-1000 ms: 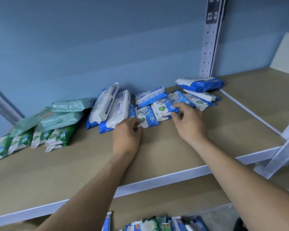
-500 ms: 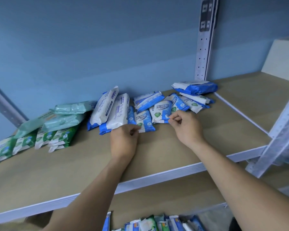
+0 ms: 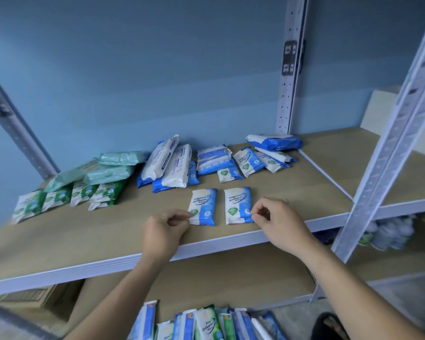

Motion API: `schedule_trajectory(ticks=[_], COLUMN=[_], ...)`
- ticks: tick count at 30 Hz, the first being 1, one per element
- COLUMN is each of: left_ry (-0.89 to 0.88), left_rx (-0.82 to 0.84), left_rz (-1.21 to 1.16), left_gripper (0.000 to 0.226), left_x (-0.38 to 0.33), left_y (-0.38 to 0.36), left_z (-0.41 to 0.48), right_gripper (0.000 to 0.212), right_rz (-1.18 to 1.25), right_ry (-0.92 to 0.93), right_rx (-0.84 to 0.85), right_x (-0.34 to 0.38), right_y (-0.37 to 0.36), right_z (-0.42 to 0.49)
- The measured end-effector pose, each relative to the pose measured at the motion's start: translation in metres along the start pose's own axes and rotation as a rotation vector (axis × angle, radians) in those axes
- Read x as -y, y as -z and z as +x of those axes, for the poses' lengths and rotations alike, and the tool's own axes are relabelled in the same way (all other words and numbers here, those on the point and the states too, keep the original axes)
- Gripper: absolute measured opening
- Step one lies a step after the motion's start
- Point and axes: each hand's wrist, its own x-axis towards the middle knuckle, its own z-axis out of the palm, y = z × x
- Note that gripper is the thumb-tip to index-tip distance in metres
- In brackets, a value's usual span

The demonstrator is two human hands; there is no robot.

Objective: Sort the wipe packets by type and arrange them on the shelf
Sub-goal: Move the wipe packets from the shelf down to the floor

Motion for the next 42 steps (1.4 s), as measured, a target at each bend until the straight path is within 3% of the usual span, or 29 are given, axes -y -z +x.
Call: schedule_trajectory(ticks=[4,7,10,15,17,20,26,33,42], left_ry=[0.09,0.059,-0.062,-0.176,-0.205,-0.224,-0.158,-0.151,-0.266], left_rx=[-0.021,-0.065,-0.083,0.15,0.206,0.159,0.213,0.144,0.063], left_rz=[0.006,0.072,0.163,0.368,0.522,0.611,0.527,0.364,0.086], left_gripper=[0.021,0.019,0.013,0.047,0.053,0.053,0.06,0.059,0.058], left_x=[0.002,-0.001,-0.012,-0.021,-0.02,-0.019,-0.022,-0.012,0.011], left_y=[0.015,0.019,0.013,-0.017,-0.028,-0.034,-0.03,-0.02,-0.002], left_z=[-0.01,-0.012,-0.011,0.006,0.005,0.002,0.001,-0.02,-0.087], right_gripper=[0.022,0.006,0.028,0.061,0.06,0.049,0.043,0.037,0.056], right_rz=[-0.119,-0.087,-0.094,-0.23,-0.31,-0.394,-0.475,-0.46,-0.301], right_ry=[-0.016,-0.035,-0.073,-0.119,-0.114,-0.074,-0.043,0.052,0.069], right_rx=[0.138,0.135,0.112,0.144,0.135,0.079,0.016,-0.058,-0.146], right_x=[0.006,0.011,0.022,0.038,0.042,0.045,0.049,0.05,0.045], right_y=[0.021,0.027,0.021,-0.004,-0.014,-0.027,-0.033,-0.036,-0.05], right_z=[-0.009,-0.009,-0.003,0.006,0.008,0.011,0.004,-0.03,-0.095])
